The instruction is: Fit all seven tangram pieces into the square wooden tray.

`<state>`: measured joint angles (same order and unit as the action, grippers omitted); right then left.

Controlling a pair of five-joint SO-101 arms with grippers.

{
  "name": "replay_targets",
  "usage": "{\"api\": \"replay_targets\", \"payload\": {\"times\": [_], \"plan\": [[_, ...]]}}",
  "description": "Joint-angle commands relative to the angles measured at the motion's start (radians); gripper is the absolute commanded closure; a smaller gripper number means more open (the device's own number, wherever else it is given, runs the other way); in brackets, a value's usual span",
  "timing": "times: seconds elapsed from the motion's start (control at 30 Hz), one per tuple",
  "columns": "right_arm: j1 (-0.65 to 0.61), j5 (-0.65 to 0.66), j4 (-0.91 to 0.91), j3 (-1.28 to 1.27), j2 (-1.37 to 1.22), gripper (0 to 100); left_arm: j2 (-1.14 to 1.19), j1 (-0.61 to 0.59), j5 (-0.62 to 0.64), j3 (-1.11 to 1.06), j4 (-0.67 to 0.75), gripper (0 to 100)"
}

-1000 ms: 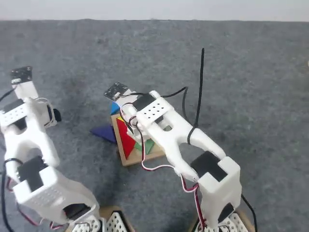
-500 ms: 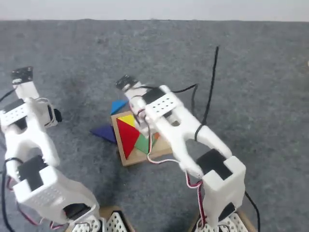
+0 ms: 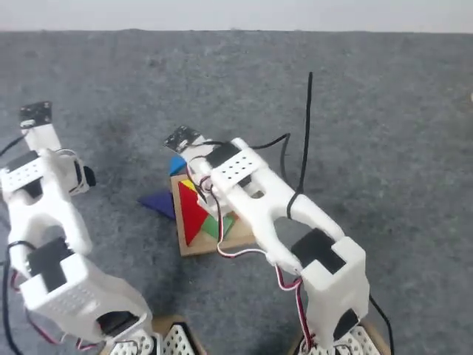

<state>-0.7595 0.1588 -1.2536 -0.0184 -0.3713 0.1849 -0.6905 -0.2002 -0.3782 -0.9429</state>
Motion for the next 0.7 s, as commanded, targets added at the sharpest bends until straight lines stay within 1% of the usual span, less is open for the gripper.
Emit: {"api": "replay_targets", "payload": {"times": [0.0,0.2,0.3,0.47,0.67], "plan": [[-0.028,-0.003,-0.01,0.018,0.008,69.9,-0.006,0.008,-0.008,0.044,0.0,79],[0.058,0.0,0.015,0.017,-0.021,69.9,-0.009,0.006,-0.008,0.044,0.0,79],[0.096,0.029,0.015,0.02,-0.074,69.9,-0.012,0.005,-0.008,0.044,-0.002,79],[0.139,0.031,0.013,0.075,-0.13,69.9,-0.012,0.006,-0.008,0.044,-0.005,79],[0.156,0.028,0.013,0.15,-0.077,69.9,-0.012,0.005,-0.008,0.044,-0.005,79]]}}
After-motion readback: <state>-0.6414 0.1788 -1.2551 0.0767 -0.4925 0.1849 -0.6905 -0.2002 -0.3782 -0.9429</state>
